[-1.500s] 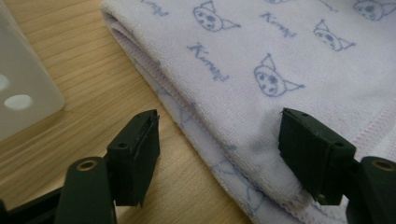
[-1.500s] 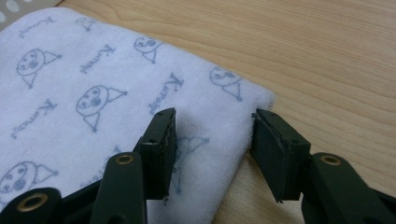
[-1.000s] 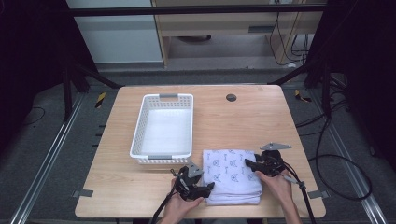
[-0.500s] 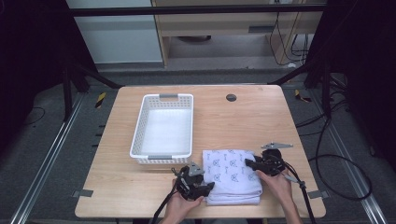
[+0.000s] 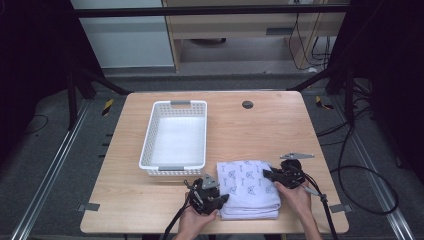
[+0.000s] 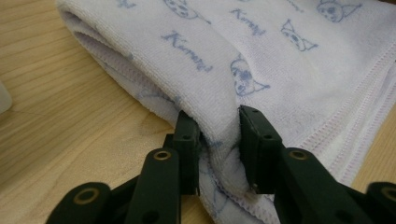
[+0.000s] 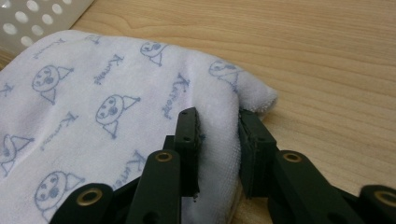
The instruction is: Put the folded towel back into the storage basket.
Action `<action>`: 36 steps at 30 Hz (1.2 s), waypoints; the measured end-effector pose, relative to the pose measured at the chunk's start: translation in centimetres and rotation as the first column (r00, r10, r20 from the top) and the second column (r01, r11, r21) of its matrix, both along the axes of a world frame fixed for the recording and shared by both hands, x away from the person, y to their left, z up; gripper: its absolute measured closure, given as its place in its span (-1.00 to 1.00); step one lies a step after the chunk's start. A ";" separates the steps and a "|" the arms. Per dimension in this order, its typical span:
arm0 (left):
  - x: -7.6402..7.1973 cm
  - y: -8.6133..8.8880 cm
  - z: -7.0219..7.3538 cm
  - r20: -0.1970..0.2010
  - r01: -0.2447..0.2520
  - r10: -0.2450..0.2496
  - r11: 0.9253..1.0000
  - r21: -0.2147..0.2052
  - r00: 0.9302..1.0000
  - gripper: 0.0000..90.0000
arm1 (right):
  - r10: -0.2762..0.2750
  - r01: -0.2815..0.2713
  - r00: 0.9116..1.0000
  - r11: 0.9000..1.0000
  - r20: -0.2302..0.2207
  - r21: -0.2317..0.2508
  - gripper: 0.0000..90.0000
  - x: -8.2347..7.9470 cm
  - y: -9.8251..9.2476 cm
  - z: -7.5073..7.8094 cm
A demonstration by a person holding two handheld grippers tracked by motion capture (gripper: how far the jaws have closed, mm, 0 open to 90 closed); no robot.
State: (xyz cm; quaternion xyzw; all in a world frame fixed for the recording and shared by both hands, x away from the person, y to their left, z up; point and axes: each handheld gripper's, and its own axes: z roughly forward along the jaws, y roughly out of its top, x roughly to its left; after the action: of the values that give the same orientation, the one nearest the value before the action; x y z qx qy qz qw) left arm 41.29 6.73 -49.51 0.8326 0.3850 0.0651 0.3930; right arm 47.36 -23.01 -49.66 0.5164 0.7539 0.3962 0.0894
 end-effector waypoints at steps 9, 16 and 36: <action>-0.3 0.4 0.5 0.010 0.001 -0.001 0.999 -0.032 1.000 0.65 | 0.022 -0.021 0.999 1.000 0.036 -0.008 0.65 -0.3 0.0 0.8; -0.5 0.8 1.3 0.019 0.006 -0.005 0.999 -0.054 1.000 0.65 | 0.033 -0.033 0.997 0.999 0.063 -0.005 0.66 -0.8 0.1 1.9; -1.1 1.9 4.3 0.071 0.007 -0.001 0.995 -0.095 0.998 0.65 | 0.042 -0.042 0.985 0.999 0.167 -0.004 0.66 -2.1 0.7 5.0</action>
State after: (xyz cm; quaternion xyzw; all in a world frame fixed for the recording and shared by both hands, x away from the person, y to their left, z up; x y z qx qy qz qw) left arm 40.16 8.62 -45.20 0.8108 0.3719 0.0752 0.4458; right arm 45.21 -22.29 -44.64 0.4654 0.7546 0.4396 0.1442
